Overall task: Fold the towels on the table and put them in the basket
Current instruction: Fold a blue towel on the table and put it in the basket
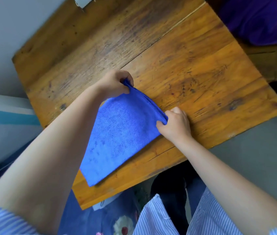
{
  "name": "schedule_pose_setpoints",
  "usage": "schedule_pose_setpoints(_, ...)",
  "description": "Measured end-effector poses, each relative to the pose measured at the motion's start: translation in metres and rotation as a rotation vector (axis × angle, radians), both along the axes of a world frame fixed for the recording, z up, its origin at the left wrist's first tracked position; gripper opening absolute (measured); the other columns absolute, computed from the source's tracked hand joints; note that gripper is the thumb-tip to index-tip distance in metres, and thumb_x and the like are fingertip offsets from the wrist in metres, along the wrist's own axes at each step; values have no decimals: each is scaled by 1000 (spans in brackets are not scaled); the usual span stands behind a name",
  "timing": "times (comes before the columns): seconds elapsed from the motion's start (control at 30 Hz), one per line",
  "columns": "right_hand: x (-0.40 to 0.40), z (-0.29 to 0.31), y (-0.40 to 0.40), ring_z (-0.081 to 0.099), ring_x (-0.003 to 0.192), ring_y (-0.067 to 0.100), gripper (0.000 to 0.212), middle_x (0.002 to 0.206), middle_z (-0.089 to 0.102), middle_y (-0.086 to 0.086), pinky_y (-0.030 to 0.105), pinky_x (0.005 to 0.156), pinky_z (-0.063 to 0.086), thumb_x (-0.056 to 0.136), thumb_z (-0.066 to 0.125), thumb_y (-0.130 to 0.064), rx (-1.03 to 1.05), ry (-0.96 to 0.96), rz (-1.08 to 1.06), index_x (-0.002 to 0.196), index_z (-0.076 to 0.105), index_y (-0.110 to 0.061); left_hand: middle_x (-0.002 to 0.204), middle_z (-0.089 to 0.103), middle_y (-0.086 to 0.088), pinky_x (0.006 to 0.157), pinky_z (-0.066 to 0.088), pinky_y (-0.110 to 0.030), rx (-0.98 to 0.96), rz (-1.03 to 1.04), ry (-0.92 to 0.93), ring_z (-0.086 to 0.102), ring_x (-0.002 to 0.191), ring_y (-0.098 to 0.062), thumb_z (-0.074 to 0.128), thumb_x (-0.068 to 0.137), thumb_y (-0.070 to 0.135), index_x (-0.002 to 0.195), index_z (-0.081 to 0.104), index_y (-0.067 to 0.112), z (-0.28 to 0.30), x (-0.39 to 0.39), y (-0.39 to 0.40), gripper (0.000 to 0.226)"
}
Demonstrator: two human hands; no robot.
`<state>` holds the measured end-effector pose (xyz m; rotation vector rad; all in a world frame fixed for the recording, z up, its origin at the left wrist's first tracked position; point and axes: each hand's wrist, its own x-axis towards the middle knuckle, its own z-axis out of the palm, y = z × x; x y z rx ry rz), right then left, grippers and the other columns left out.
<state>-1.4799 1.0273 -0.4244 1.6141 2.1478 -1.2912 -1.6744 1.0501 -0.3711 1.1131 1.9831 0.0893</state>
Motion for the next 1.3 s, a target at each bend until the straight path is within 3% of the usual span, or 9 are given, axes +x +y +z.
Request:
schedule_pose_setpoints(0.1, 2, 5, 3, 53, 99, 34, 13, 105, 60, 18, 32, 72, 37, 80, 59, -14, -61, 66, 40, 91, 56, -6, 86, 53, -4, 51, 33, -5, 47, -84, 78, 46, 69, -13, 57, 77, -10, 89, 64, 9, 10, -8, -12, 24)
schedule_pose_setpoints(0.33, -12, 30, 0, 56, 102, 28, 33, 108, 63, 11, 26, 72, 38, 76, 64, -7, -68, 70, 189, 108, 58, -6, 96, 67, -11, 75, 39, -29, 214, -294, 379, 52, 99, -29, 49, 76, -12, 97, 65, 2, 13, -28, -59, 30)
schedule_pose_setpoints(0.47, -34, 45, -26, 52, 86, 28, 10, 85, 54, 8, 26, 64, 32, 75, 60, -5, -9, -70, 342, 83, 57, -10, 89, 65, -13, 72, 37, -32, 279, -379, 464, 48, 94, -29, 44, 70, -15, 89, 63, 1, 10, -45, -97, 32)
schedule_pose_setpoints(0.57, -49, 47, -62, 48, 79, 29, 21, 79, 52, 11, 28, 62, 32, 75, 57, -4, 76, -87, 378, 63, 43, -13, 87, 63, -17, 70, 35, -34, 315, -336, 525, 47, 92, -30, 45, 70, -14, 88, 60, -1, 5, -62, -133, 27)
schedule_pose_setpoints(0.67, -62, 38, -108, 53, 87, 33, 7, 85, 57, 17, 34, 68, 39, 72, 60, -3, 244, 55, 380, 74, 55, -7, 82, 61, -18, 66, 37, -37, 362, -287, 548, 50, 87, -34, 45, 66, -18, 85, 58, -4, -2, -83, -173, 27)
schedule_pose_setpoints(0.77, -71, 19, -156, 59, 66, 31, 15, 61, 56, 9, 34, 57, 44, 49, 69, -8, 461, 194, 356, 58, 57, -8, 62, 60, -19, 51, 48, -41, 465, -340, 542, 53, 66, -35, 48, 49, -25, 68, 55, -3, -14, -100, -207, 30)
schedule_pose_setpoints(0.9, -85, -4, -204, 40, 71, 15, 13, 58, 53, 0, 28, 71, 24, 44, 55, -10, 574, 336, 310, 56, 52, -14, 55, 58, -14, 43, 44, -32, 506, -330, 557, 55, 60, -33, 51, 43, -25, 62, 53, 0, -33, -120, -248, 31)
schedule_pose_setpoints(1.17, -109, -24, -248, 50, 93, 16, 21, 66, 60, 1, 47, 101, 34, 59, 40, -16, 624, 358, 370, 62, 60, -13, 60, 56, -18, 43, 43, -31, 488, -239, 586, 57, 61, -36, 65, 46, -20, 63, 59, -1, -59, -143, -283, 26)
schedule_pose_setpoints(1.3, -119, -24, -251, 69, 86, 22, 16, 67, 64, -2, 55, 90, 43, 55, 51, -11, 545, 237, 527, 63, 64, -14, 100, 59, -20, 73, 46, -43, 316, -86, 587, 52, 99, -38, 56, 70, -13, 103, 61, 4, -67, -145, -288, 37)
